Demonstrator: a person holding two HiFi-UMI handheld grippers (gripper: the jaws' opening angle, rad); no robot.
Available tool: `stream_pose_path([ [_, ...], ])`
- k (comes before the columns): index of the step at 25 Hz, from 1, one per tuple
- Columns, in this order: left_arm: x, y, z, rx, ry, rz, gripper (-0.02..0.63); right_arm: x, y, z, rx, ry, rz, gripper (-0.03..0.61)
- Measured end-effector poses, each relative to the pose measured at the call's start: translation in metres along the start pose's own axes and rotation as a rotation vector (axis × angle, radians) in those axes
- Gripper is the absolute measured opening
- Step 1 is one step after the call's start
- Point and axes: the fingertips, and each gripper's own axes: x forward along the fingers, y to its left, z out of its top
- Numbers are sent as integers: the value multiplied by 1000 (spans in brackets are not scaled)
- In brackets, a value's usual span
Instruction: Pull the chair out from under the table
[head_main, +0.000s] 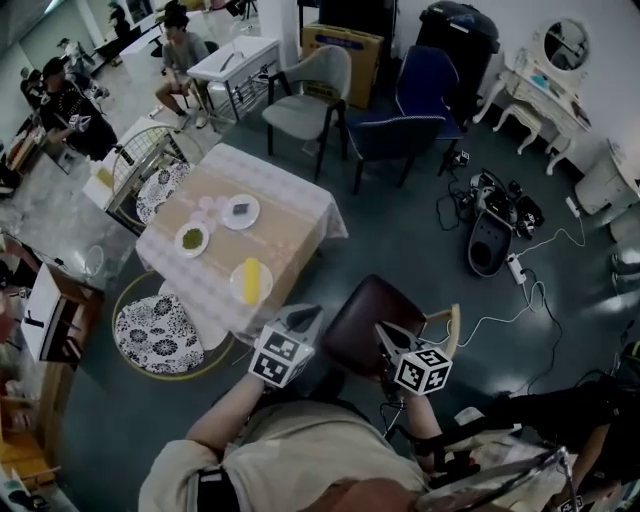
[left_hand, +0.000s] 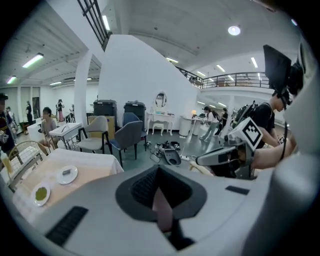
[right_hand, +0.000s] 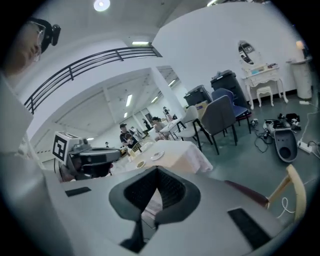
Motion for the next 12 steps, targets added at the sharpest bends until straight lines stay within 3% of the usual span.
stream_pose_path([
  [12, -93, 90, 5, -58, -148, 27, 6, 66, 178, 30, -196, -37, 234, 12],
])
